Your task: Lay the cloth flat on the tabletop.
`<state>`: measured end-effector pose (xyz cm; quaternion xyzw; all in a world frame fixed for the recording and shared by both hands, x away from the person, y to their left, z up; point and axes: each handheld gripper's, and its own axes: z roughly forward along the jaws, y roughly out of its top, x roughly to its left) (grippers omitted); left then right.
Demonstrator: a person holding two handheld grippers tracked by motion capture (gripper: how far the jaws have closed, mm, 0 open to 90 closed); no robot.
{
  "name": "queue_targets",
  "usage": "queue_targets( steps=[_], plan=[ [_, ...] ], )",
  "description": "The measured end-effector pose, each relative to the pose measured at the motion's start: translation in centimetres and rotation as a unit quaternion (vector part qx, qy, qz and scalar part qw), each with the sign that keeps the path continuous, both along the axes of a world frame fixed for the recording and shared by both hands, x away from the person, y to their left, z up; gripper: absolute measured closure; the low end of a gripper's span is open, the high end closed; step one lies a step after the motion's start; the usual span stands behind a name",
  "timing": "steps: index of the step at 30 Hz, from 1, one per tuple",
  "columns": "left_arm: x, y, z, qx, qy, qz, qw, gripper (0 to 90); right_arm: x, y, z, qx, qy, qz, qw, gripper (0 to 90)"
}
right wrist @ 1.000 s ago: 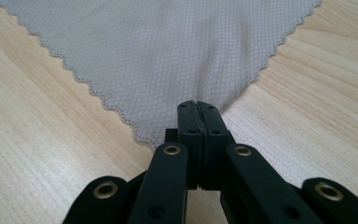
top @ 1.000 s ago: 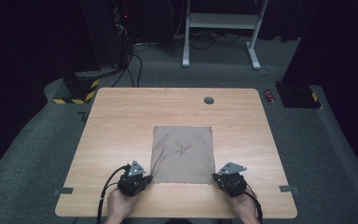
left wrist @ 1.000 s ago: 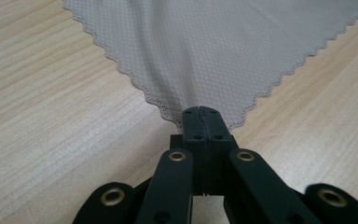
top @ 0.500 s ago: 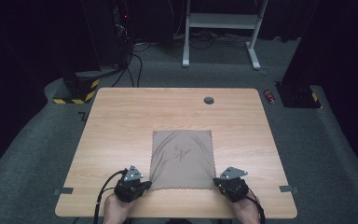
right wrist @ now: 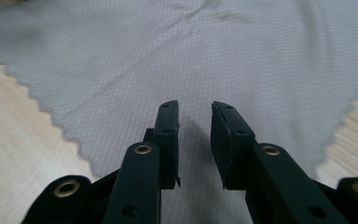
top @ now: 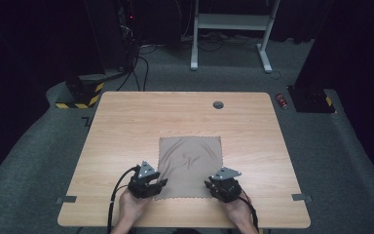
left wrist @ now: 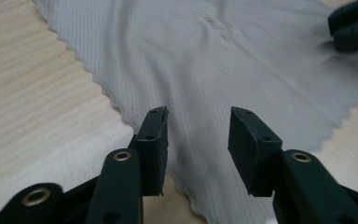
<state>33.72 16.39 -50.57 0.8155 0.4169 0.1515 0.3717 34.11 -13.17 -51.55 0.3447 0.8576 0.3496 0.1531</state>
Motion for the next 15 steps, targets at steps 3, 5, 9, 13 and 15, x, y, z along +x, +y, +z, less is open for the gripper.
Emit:
queue_targets(
  steps=[3,5,9,13,15],
  plan=[
    [1.0,-0.1,-0.3,0.011,-0.002,0.009,0.9999,55.1,0.0,0.6,-0.4,-0.001,-0.009,-0.001,1.0,70.8],
    [1.8,-0.1,-0.7,0.026,-0.002,0.021,0.9994,54.6,-0.2,0.5,-0.4,-0.002,-0.013,-0.004,0.9999,68.9],
    [2.4,0.6,-1.4,0.031,-0.008,0.033,0.9989,52.4,-0.4,-0.6,-0.6,0.01,-0.016,-0.007,0.9998,65.2],
    [2.7,1.0,-1.6,0.024,-0.018,0.037,0.9989,49.3,-0.5,-1.1,-0.8,0.017,-0.02,-0.003,0.9997,65.1],
    [2.8,1.3,-1.9,0.017,-0.027,0.042,0.9986,47.7,-0.5,-1.1,-0.8,0.017,-0.019,-0.003,0.9997,65.1]
  ],
)
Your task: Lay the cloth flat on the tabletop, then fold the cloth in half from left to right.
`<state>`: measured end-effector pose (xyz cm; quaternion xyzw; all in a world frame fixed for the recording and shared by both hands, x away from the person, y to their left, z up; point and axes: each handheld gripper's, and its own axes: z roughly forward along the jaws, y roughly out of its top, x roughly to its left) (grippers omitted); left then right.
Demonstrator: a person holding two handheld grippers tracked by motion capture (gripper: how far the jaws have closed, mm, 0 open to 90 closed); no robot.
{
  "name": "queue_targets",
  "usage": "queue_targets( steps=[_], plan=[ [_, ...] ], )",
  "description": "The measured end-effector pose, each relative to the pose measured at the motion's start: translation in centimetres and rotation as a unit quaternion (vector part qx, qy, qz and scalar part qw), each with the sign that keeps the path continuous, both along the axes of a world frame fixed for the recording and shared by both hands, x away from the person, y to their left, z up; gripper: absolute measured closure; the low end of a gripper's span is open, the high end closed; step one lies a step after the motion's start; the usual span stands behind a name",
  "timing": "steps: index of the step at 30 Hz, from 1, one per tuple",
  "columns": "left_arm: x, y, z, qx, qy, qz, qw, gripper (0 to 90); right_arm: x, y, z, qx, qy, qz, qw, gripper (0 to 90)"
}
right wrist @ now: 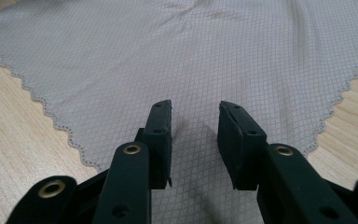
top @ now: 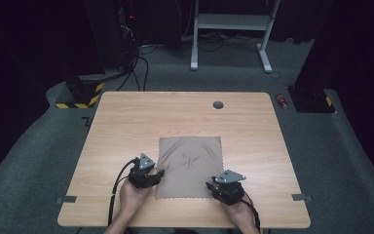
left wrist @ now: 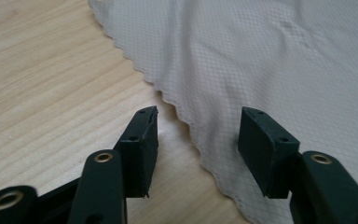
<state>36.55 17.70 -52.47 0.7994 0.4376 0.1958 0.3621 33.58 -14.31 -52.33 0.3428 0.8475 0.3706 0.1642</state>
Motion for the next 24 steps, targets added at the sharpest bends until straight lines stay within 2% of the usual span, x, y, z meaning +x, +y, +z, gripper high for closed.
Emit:
queue_targets(
  steps=[1,5,9,15,18,24],
  plan=[
    [0.1,0.2,-0.2,-0.005,-0.008,0.005,0.9999,46.1,0.0,0.0,0.0,0.001,0.0,0.001,1.0,65.1],
    [0.3,0.5,-0.2,-0.004,-0.006,0.024,0.9997,43.0,0.0,0.0,0.0,0.002,0.001,0.001,1.0,64.9],
    [0.3,0.5,-0.2,-0.004,-0.005,0.025,0.9997,41.1,0.1,0.0,0.0,0.008,0.008,0.001,0.9999,60.9],
    [0.4,0.7,-0.2,-0.011,-0.003,0.026,0.9996,41.8,0.0,0.4,0.2,0.007,0.01,-0.012,0.9998,61.7],
    [1.0,0.8,0.1,-0.022,0.011,0.023,0.9994,43.9,-0.1,0.8,0.7,0.012,0.003,-0.007,0.9999,62.8],
    [2.9,0.8,1.1,-0.033,0.015,0.028,0.999,42.5,0.1,2.2,1.4,0.015,0.004,0.016,0.9998,65.3]
  ],
)
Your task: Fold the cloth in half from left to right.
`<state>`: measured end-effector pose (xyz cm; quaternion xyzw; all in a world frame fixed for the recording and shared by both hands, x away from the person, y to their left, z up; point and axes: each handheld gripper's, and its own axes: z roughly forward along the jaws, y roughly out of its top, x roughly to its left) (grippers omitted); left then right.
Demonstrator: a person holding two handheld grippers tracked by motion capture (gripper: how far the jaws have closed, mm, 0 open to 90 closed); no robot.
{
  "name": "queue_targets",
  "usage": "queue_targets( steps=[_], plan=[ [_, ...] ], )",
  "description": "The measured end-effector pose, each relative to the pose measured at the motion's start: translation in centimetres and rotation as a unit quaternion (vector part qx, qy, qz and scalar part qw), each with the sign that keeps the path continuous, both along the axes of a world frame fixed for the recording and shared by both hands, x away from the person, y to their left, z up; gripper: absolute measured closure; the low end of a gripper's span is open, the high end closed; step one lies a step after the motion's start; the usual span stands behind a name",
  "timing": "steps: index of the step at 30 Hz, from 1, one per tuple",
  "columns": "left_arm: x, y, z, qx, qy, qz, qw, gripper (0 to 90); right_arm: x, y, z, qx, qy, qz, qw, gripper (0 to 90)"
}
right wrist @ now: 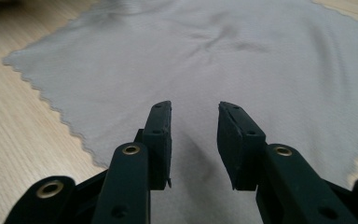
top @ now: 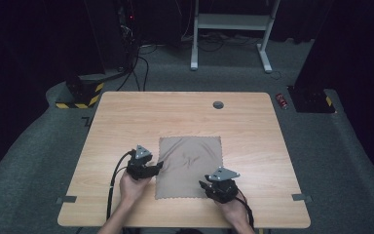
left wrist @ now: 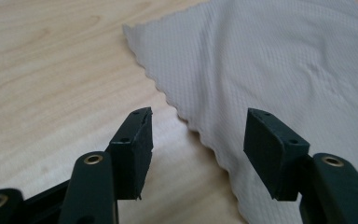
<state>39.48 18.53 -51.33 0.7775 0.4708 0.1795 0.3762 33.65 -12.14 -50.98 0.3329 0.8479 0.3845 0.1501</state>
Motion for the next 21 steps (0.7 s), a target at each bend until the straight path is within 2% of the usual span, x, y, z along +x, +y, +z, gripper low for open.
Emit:
queue_targets(
  steps=[4,6,8,9,11,14,15,17,19,21],
  plan=[
    [1.9,0.2,0.3,0.005,0.014,0.012,0.9998,43.0,0.1,1.2,-0.1,0.002,0.003,0.019,0.9998,67.6],
    [2.6,0.5,0.4,-0.005,0.007,0.022,0.9997,43.9,0.1,1.9,-0.1,0.005,0.007,0.028,0.9996,68.9],
    [3.5,0.5,0.6,0.0,0.021,0.025,0.9995,44.2,0.1,2.6,-0.1,0.009,0.01,0.038,0.9992,70.1],
    [3.9,0.6,0.6,0.001,0.013,0.029,0.9995,44.3,0.0,3.0,-0.1,0.009,0.011,0.043,0.999,70.5],
    [4.8,0.5,0.8,0.007,0.023,0.029,0.9993,45.3,0.1,3.9,-0.1,0.008,0.011,0.055,0.9984,71.3],
    [6.0,0.3,1.2,0.005,0.021,0.032,0.9993,45.8,0.0,5.2,-0.1,0.006,0.009,0.073,0.9973,72.2],
    [6.3,0.3,1.3,-0.002,0.017,0.034,0.9993,46.0,-0.1,5.5,-0.1,0.007,0.007,0.076,0.997,72.4],
    [7.2,0.2,1.4,-0.002,0.027,0.038,0.9989,46.1,-0.2,6.2,-0.1,0.009,0.008,0.084,0.9964,72.7],
    [7.8,0.1,1.3,-0.013,0.019,0.048,0.9986,47.6,-0.3,6.9,0.0,0.008,0.006,0.095,0.9954,72.9],
    [8.5,0.0,1.0,-0.007,0.041,0.047,0.998,47.1,-0.6,7.5,0.0,0.008,0.01,0.099,0.995,73.0]
  ],
)
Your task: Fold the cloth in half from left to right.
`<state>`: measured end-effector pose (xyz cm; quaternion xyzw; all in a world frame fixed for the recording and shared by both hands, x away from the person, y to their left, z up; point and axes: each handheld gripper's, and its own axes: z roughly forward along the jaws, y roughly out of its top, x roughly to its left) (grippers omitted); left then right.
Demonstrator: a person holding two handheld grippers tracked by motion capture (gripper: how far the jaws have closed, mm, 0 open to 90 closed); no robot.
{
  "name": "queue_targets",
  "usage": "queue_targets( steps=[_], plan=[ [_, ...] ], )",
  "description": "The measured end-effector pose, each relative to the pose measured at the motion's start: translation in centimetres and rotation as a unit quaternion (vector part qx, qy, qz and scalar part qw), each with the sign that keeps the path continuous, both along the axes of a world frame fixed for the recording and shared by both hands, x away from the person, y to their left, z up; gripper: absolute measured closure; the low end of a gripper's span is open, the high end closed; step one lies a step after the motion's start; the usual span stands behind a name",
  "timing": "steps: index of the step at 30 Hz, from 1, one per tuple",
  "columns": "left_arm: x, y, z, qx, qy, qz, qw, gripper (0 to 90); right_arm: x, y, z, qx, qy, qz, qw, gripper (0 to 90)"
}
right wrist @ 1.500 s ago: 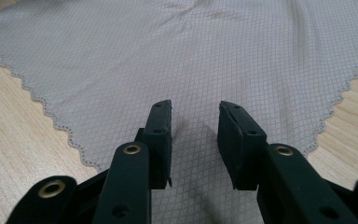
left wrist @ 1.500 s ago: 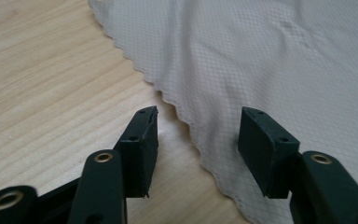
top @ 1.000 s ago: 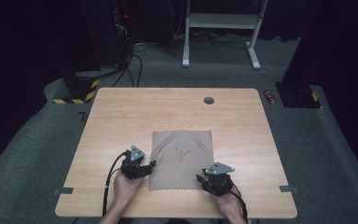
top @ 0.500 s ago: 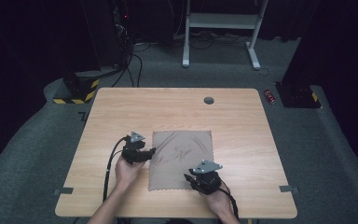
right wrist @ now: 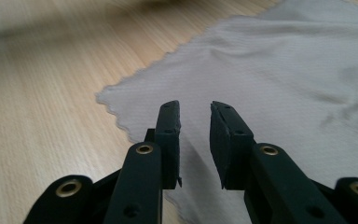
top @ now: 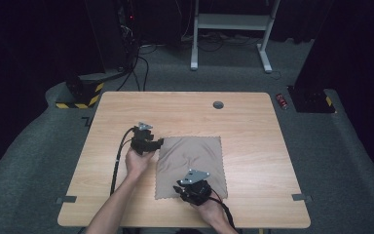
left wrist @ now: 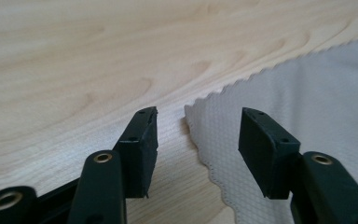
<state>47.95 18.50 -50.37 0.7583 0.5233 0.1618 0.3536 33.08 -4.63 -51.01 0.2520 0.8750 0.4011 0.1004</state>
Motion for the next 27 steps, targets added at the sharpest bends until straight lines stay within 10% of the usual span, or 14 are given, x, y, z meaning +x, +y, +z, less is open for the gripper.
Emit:
queue_targets(
  steps=[27],
  plan=[
    [2.6,-1.3,-0.6,0.066,0.012,-0.039,0.997,90.0,-2.1,5.0,-0.8,-0.014,-0.015,0.065,0.9977,61.6]
  ],
)
